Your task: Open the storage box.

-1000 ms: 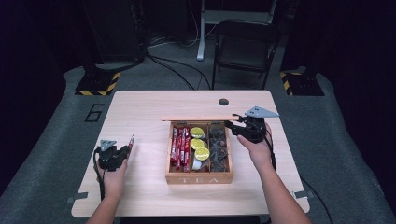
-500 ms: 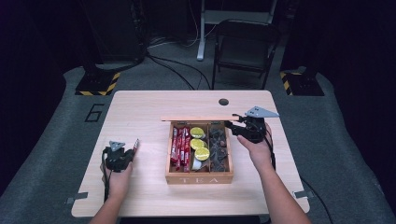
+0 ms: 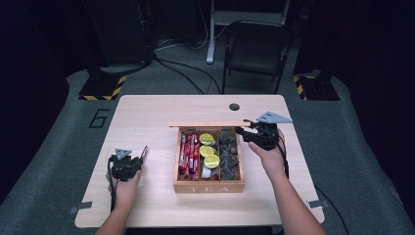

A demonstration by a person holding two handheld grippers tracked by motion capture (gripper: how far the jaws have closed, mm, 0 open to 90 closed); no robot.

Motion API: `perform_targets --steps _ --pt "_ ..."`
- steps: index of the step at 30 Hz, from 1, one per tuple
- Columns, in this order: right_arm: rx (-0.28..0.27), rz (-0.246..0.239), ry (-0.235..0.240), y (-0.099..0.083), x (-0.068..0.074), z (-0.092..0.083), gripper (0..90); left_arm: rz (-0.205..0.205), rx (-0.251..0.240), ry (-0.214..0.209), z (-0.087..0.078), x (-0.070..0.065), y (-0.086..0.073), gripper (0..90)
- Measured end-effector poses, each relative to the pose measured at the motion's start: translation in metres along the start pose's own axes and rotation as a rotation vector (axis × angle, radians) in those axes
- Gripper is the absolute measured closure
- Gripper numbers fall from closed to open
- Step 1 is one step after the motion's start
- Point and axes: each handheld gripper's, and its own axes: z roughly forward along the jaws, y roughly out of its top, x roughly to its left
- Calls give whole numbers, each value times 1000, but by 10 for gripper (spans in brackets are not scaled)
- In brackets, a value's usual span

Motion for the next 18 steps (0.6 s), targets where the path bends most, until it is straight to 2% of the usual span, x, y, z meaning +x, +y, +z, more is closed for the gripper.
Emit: perform_targets --steps 10,14,15,18 --pt "1 0 0 0 0 0 520 -27 -9 -51 -4 -1 4 587" --pt "0 -1 0 0 0 0 520 -10 -20 -68 -7 -9 6 552" --pt "1 -1 0 0 0 0 520 -5 -11 -75 -9 -10 7 548" --pt "1 0 0 0 0 0 520 3 -24 -103 -14 -16 11 536"
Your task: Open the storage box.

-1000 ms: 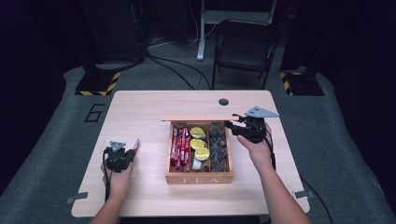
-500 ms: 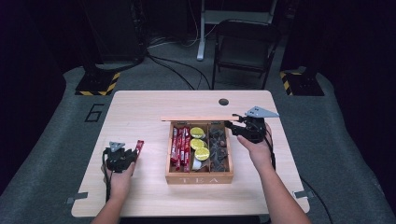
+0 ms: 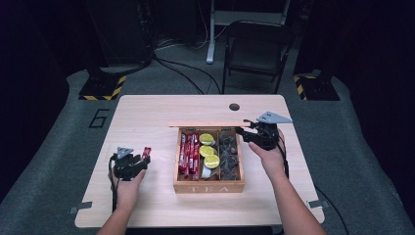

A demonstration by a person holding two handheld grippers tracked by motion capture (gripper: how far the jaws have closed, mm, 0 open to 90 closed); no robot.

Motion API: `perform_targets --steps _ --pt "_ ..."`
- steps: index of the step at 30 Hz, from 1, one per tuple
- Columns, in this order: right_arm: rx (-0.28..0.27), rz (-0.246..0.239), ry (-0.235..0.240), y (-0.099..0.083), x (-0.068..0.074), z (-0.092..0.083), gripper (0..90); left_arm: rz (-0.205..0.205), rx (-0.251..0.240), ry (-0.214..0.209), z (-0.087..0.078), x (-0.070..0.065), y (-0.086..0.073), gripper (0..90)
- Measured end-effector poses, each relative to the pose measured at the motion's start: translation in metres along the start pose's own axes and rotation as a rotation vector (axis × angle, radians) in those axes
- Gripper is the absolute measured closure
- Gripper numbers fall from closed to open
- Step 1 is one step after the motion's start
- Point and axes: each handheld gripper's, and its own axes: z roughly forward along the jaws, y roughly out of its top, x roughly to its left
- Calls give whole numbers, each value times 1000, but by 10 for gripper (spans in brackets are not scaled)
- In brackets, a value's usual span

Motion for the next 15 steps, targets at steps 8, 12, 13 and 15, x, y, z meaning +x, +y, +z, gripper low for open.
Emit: perform_targets --steps 8,12,13,15 --pt "0 2 0 0 0 0 519 25 -29 -71 -9 -21 16 532" --pt "3 -2 -1 0 0 0 519 48 -33 -93 -12 -31 23 527" --pt "2 -4 -1 0 0 0 519 48 -33 -93 -12 -31 23 524" --pt "3 -5 -2 0 1 0 519 56 -36 -106 -14 -37 29 523"
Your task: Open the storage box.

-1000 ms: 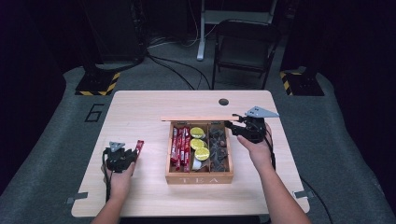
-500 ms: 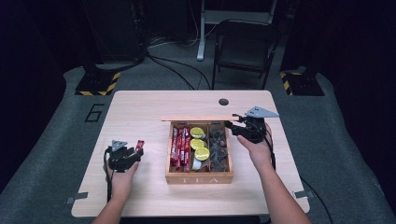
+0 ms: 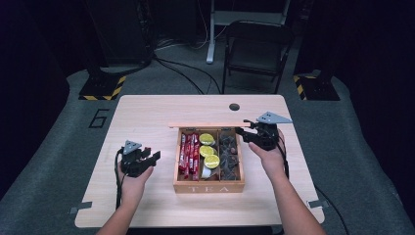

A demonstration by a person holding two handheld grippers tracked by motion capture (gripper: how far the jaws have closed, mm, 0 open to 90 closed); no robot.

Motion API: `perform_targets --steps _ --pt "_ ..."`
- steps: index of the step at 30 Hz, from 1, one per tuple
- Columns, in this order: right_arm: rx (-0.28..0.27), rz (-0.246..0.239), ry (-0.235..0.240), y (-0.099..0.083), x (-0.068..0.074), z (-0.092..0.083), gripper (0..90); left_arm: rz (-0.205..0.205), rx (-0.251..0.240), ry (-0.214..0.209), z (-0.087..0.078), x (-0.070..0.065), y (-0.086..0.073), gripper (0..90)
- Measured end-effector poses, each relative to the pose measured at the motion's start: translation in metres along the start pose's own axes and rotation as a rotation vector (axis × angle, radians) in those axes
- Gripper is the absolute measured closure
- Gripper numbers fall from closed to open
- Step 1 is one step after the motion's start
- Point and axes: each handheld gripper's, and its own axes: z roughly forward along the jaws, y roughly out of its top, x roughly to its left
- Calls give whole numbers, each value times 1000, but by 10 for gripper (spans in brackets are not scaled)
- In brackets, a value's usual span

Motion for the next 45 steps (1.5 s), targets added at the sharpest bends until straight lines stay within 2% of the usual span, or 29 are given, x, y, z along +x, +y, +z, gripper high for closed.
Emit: perform_targets --steps 8,13,19,22,24,25,30,34,39,45 --pt "0 -4 1 -2 0 0 514 33 -35 -44 -8 -18 22 515" --pt "2 -7 -2 -2 1 0 514 70 -33 -73 -12 -28 34 510" --pt "10 -9 -5 -4 3 -2 514 115 -70 -102 -23 -46 54 510" --pt "11 -5 -5 -4 3 -2 513 120 -80 -110 -25 -51 58 511" --pt "11 -5 -5 -4 3 -2 513 145 -90 -125 -31 -58 66 511" --pt "11 -4 -5 -4 3 -2 513 146 -100 -127 -32 -60 69 512" --pt "10 -4 -5 -4 3 -2 513 164 -107 -141 -39 -67 77 517" --pt "10 -8 -3 -4 3 -2 512 170 -113 -134 -43 -69 81 535" --pt "10 -11 -4 -4 3 -2 512 181 -105 -135 -43 -71 83 547" --pt "12 -9 -4 -5 4 -2 512 183 -118 -141 -44 -74 85 576"
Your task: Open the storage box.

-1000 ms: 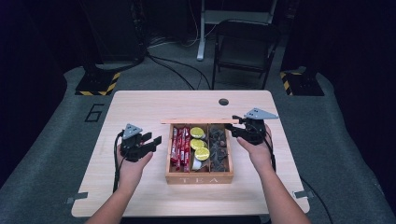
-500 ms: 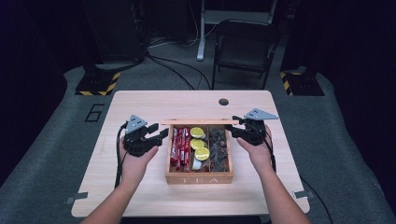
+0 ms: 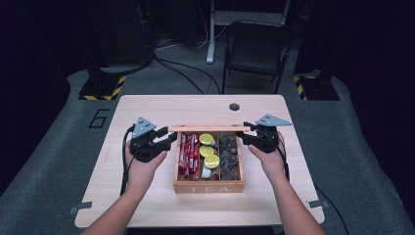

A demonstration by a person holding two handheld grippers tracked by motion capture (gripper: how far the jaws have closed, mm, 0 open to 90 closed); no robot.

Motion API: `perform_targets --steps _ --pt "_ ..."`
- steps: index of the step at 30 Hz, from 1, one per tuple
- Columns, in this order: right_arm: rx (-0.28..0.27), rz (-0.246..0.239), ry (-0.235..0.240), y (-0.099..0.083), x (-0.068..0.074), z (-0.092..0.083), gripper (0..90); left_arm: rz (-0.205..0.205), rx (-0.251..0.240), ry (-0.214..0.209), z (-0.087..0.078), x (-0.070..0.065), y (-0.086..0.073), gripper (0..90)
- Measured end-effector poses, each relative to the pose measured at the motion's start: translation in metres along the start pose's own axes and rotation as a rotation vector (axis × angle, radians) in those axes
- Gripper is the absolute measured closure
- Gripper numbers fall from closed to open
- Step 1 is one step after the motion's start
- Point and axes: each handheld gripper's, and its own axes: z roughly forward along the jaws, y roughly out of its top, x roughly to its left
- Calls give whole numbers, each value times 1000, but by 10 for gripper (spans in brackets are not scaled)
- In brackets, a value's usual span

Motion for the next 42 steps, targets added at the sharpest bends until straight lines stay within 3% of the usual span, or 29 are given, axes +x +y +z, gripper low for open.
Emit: perform_targets --steps 14,22,26,31,42 --pt "-1 17 24 -2 -2 -3 514 0 9 -3 0 -2 0 595" --pt "12 18 30 2 -1 -14 515 16 17 -2 1 -1 2 595" --pt "44 -19 9 2 3 -29 515 14 18 -8 1 0 2 595" --pt "39 -40 15 -8 13 -49 515 18 10 -12 1 0 -1 595" --pt "19 -69 19 -14 33 -62 502 22 1 -37 -2 -1 -16 593"
